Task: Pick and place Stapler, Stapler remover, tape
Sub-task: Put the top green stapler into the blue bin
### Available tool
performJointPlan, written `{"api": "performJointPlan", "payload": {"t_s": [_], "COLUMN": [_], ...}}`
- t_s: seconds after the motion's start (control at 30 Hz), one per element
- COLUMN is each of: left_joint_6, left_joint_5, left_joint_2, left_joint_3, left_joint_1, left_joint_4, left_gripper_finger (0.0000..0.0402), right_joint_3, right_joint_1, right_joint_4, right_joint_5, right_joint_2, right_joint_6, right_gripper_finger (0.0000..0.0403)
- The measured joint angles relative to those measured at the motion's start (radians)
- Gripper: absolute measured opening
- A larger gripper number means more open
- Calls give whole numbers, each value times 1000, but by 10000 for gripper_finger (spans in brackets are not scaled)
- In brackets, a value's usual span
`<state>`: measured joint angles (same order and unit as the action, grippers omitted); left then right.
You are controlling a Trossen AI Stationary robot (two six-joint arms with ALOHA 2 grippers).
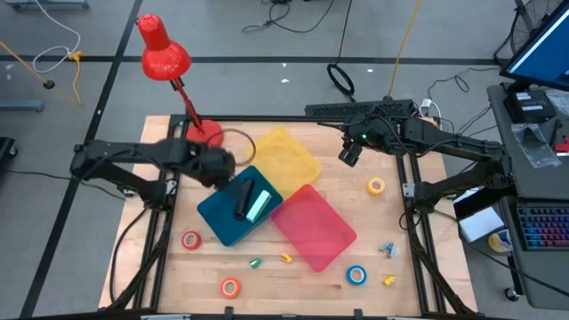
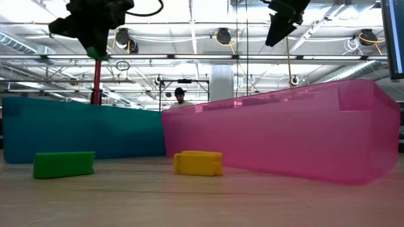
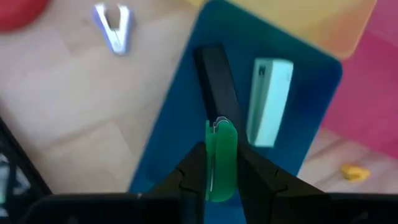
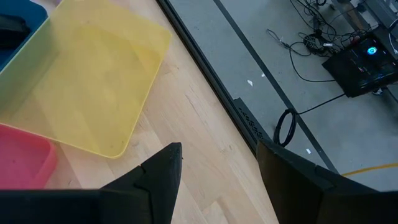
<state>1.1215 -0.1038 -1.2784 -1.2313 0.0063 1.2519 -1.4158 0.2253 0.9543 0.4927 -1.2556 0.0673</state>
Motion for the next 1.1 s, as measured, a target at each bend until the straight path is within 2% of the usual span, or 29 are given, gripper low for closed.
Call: {"api": "performJointPlan", "payload": {"t_s": [0.13,0.27,0.4,0.77,0.87,1.1], "left_joint_6": [74,112,168,248,275,296], "left_joint_5": [6,63,109,101,103,97], "left_joint_2": [-63,-115,-129,-127,-127,-127], "left_joint_3": [37,126,243,485,520,523], "left_joint_1": [-80,-133,-163,-177,-177,-177], "left_joint_4": [-4,-49,-159,-490,-554,-558], "left_gripper_finger": [68,63,70,75,76,85], "right_joint_3": [0,0,0,0,0,0], "right_joint_1": [0,0,0,0,0,0], "right_joint_4": [0,0,0,0,0,1], "right_joint_5": [0,0,0,0,0,0], "right_joint_2": [0,0,0,0,0,0], "right_joint_6": [0,0,-1,-3,-3,-4], "right_gripper_finger": [201,201,201,201,201,201]}}
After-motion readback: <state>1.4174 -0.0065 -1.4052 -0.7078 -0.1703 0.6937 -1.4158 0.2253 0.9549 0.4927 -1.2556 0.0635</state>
